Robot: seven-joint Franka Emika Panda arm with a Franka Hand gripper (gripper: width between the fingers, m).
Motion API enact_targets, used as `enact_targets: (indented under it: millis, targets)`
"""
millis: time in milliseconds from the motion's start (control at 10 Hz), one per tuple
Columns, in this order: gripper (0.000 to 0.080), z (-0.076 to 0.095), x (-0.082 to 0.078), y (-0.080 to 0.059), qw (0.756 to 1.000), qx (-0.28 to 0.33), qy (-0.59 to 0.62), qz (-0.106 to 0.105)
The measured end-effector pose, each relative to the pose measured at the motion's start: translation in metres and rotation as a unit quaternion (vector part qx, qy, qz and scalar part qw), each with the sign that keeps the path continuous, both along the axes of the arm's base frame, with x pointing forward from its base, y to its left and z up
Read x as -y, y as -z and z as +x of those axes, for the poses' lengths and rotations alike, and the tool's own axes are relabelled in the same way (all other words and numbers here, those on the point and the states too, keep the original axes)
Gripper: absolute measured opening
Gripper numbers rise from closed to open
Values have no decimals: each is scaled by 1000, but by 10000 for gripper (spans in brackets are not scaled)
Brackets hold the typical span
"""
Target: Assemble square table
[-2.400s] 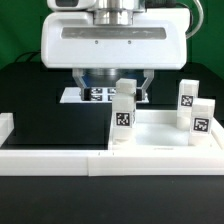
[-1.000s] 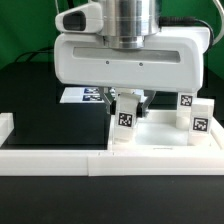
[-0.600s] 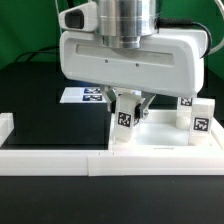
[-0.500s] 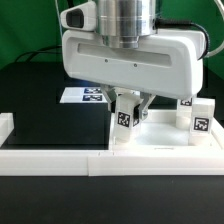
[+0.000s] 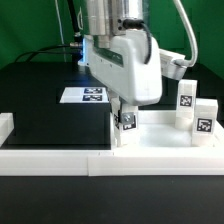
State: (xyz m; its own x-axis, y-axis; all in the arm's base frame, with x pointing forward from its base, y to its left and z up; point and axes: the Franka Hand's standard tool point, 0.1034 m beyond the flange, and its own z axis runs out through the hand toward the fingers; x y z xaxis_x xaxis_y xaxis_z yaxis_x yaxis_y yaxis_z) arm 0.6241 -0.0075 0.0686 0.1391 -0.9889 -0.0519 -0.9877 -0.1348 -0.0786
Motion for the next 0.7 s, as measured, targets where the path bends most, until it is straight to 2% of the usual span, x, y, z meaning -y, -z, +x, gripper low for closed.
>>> enact_targets:
  millis: [100,200,400,500,600,700]
  targets:
    - [291,-1,-2,0,998,-1,66,22]
    - [291,-2,-2,0,995,-2,98,33]
    - [295,-2,-3,1,994,-3,106,33]
    - [479,-2,-3,0,996,1,79,31]
    - [479,1,-6,-2,999,16,21,23]
    - [616,5,-8,-1,998,42,-56,7]
